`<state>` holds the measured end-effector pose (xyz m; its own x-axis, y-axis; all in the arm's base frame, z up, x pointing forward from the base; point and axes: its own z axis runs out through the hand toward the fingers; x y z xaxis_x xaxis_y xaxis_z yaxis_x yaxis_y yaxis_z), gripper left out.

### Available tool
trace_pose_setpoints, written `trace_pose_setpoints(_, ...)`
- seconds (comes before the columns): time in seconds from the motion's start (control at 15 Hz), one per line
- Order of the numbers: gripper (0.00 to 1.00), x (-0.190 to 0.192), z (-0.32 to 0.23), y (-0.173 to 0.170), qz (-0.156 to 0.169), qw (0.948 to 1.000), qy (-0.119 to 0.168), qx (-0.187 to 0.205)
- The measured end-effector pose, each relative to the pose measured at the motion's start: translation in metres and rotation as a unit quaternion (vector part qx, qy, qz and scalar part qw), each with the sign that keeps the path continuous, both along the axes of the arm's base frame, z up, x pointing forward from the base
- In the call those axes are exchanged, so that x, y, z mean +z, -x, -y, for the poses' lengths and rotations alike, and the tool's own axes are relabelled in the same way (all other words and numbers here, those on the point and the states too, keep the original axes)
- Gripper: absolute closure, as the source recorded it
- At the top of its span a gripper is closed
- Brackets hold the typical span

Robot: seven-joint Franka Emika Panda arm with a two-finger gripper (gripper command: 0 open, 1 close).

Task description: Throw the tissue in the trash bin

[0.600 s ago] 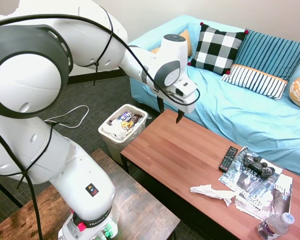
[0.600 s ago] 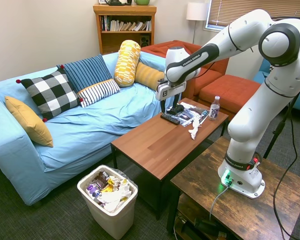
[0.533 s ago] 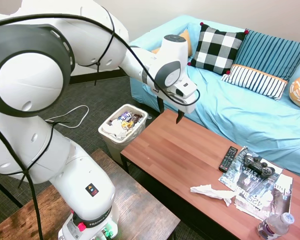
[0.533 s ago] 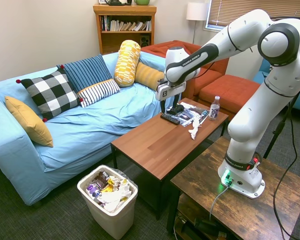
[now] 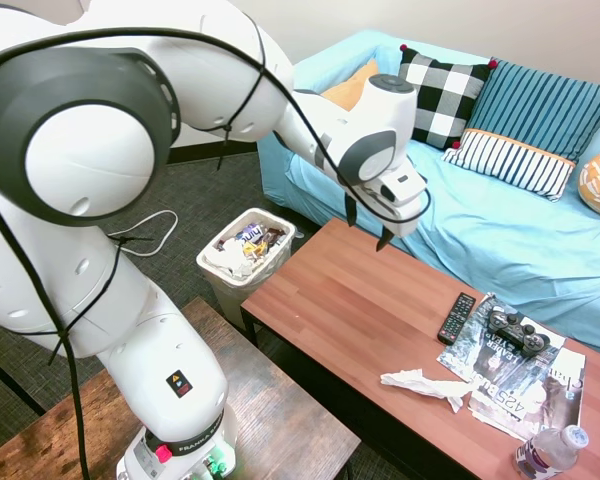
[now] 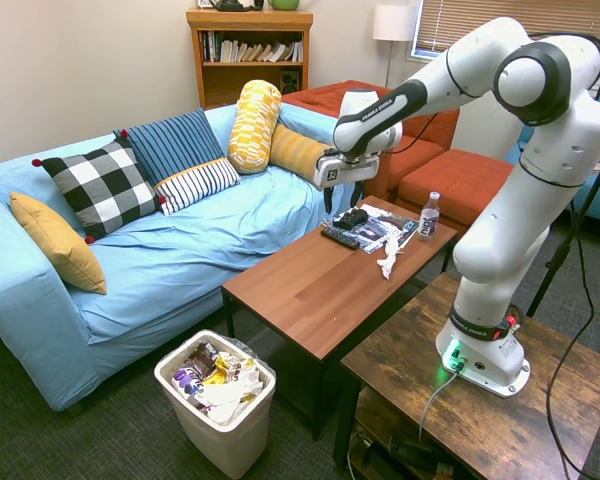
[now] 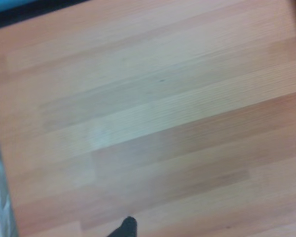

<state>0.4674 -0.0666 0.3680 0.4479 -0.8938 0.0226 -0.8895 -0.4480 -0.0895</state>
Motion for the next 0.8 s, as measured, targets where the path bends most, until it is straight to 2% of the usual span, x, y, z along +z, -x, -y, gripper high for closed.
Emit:
trace_pose_setpoints(0.13, 0.00, -0.022, 0.038, -0.010, -0.007, 0.9984, 0.016, -0.054)
trace_pose_setpoints(0.33, 0.00, -0.057, 0.088, -0.014, -0.027, 0.9921, 0.026, -0.120)
trace_pose_setpoints(0.8, 0.00, -0.154, 0.181, 0.011, -0.080, 0.9730, 0.037, -0.213)
